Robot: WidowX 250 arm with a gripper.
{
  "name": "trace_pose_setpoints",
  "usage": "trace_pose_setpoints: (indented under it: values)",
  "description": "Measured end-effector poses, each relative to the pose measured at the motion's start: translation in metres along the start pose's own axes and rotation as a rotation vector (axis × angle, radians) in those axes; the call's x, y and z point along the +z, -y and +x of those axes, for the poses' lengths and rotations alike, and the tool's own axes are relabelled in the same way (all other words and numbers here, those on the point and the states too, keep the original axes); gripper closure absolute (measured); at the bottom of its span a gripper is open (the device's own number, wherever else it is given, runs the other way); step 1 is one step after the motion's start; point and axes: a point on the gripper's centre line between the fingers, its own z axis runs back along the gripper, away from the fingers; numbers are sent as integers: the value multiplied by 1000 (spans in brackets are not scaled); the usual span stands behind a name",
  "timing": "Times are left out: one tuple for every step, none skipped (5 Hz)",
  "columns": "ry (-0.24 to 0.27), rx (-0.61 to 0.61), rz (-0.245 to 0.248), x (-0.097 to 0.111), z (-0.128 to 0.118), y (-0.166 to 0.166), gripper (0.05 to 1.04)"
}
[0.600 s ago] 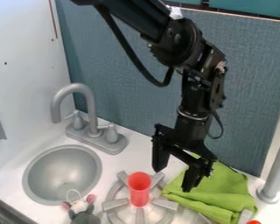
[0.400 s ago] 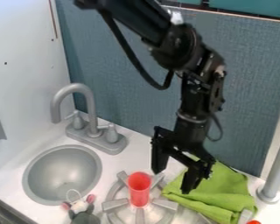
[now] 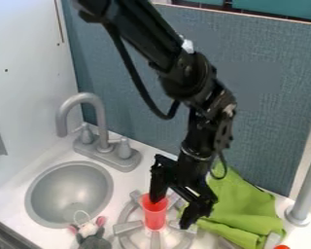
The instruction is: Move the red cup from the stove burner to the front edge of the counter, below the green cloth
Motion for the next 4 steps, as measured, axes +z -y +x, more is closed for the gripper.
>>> trace_pose_setpoints:
  values:
    - [37,15,-25,-5,6,-13,83]
    - [43,38,-70,-13,8,-28,83]
    - [37,15,-77,-22,9,-35,83]
    - [15,11,-84,-32,12,-38,83]
